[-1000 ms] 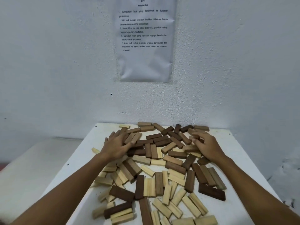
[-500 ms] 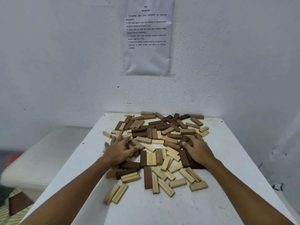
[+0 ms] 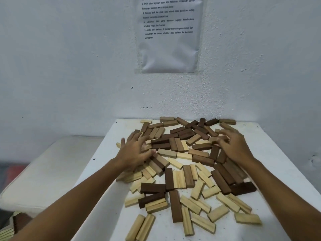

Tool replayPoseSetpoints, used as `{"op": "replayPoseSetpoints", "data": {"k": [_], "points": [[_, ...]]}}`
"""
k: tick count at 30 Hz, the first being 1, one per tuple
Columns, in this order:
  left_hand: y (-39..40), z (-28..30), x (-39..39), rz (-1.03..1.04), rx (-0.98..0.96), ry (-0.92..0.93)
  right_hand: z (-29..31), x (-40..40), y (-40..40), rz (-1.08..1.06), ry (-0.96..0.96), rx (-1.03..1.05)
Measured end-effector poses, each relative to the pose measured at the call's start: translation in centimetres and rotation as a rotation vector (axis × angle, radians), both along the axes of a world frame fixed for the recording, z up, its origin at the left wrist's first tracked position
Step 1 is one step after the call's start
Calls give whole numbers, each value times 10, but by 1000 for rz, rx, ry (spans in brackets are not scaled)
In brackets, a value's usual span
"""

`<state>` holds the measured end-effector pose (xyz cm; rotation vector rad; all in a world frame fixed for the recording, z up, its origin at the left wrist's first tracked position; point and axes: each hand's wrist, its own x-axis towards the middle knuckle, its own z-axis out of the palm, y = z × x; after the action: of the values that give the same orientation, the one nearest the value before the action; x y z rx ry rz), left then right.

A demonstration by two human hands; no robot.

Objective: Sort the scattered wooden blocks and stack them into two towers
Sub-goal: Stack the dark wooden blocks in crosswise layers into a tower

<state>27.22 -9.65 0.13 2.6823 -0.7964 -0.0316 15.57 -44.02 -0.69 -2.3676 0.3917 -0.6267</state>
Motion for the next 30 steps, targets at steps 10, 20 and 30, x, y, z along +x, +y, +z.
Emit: {"op": "replayPoseSetpoints", "data": {"k": [10, 20, 30], "points": [[-20, -2, 39, -5, 106, 34, -12, 50, -4, -101, 272, -130], [-15, 1, -7, -12, 16, 66, 3, -10, 10, 185, 34, 71], [-9, -13, -87, -8, 165, 43, -18, -69, 59, -18, 487, -339]]}}
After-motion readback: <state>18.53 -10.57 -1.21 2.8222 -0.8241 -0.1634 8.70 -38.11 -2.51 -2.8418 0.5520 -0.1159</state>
